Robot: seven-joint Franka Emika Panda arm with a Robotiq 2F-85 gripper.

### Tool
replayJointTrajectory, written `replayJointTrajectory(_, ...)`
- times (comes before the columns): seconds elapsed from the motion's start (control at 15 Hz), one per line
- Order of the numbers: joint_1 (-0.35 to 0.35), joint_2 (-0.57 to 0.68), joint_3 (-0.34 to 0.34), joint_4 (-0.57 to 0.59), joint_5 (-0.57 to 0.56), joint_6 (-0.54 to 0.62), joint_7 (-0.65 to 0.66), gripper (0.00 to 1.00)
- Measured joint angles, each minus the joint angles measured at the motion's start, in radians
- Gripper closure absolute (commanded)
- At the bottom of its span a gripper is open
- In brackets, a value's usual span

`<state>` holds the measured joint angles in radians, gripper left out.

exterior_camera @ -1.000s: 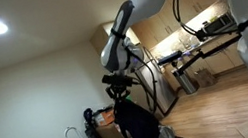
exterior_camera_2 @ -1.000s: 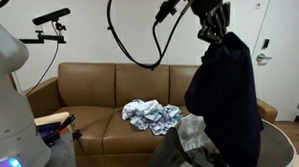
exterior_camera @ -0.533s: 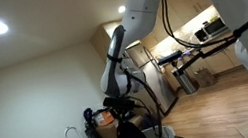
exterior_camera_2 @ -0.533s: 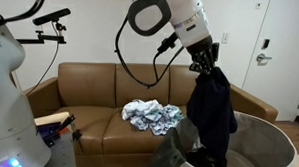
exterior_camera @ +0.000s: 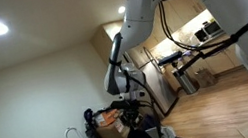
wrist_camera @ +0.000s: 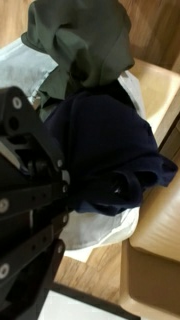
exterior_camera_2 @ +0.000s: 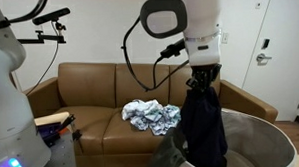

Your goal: Pick up the dark blue clothing from the sofa and put it inside the laundry bag

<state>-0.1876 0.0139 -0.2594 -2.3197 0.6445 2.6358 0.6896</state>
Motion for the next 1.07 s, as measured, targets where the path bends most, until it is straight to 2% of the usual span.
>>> replayJointTrajectory(0.13, -0.026, 0.104, -0.013, 0.064, 0.0, -0.055, 0.0, 0.98)
replayJointTrajectory(0.33, -0.045, 0.269, -0.019, 0.17, -0.012, -0.059, 0.011, 0.98)
replayJointTrajectory(0.53, -0.044, 0.412, -0.037, 0.276, -0.107, -0.052, 0.094, 0.98)
replayJointTrajectory(0.6, -0.044, 0.455, -0.04, 0.314, -0.133, -0.052, 0.119, 0.66)
replayJointTrajectory(0.67, -0.044, 0.493, -0.041, 0.349, -0.149, -0.053, 0.137, 0.64)
replayJointTrajectory(0.8, -0.045, 0.546, -0.035, 0.411, -0.152, -0.074, 0.141, 0.53)
replayJointTrajectory(1.07, -0.049, 0.54, -0.033, 0.468, -0.156, -0.12, 0.141, 0.28)
